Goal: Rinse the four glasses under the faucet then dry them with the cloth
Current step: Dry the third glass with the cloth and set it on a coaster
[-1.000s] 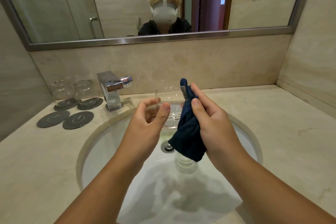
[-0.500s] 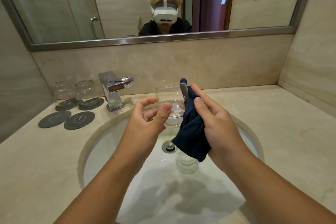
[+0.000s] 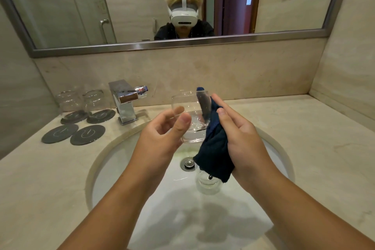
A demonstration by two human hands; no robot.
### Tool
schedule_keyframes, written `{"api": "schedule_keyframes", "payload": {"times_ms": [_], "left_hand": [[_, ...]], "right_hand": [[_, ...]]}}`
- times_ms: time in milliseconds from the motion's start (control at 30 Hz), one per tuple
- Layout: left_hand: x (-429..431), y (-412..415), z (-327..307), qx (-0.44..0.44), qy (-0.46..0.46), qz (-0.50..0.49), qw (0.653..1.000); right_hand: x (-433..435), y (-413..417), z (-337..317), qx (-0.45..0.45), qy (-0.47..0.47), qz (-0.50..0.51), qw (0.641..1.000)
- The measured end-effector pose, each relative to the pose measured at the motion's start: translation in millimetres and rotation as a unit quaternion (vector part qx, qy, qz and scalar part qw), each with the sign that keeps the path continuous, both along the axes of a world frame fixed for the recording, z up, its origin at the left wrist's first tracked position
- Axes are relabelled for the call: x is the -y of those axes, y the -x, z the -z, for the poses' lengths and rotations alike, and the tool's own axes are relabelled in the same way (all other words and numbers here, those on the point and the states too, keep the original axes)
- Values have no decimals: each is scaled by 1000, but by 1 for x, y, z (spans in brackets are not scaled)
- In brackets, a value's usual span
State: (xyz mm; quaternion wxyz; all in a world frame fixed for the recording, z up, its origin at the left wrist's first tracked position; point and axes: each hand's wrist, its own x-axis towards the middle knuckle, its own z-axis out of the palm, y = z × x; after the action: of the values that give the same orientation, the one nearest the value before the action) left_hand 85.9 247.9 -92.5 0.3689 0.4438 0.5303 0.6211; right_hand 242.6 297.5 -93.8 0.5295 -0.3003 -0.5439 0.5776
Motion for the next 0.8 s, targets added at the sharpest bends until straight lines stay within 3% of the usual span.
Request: {"api": "schedule_keyframes", "payload": {"times_ms": [100,367,633,800], "left_hand": [[-1,-2,2,17,-2,-3,1000],[0,-4,3,-78,9,-38,996],[1,0,0,6,1,7,1000],[-1,-4,2,-22,-2,-18,1000]], "right_hand": [[0,0,1,-4,17,-8,1000],[0,2,7,46,-31,26,998],[1,0,0,-8,0,2,1000],[-3,1,7,1,1,15,1000]]}}
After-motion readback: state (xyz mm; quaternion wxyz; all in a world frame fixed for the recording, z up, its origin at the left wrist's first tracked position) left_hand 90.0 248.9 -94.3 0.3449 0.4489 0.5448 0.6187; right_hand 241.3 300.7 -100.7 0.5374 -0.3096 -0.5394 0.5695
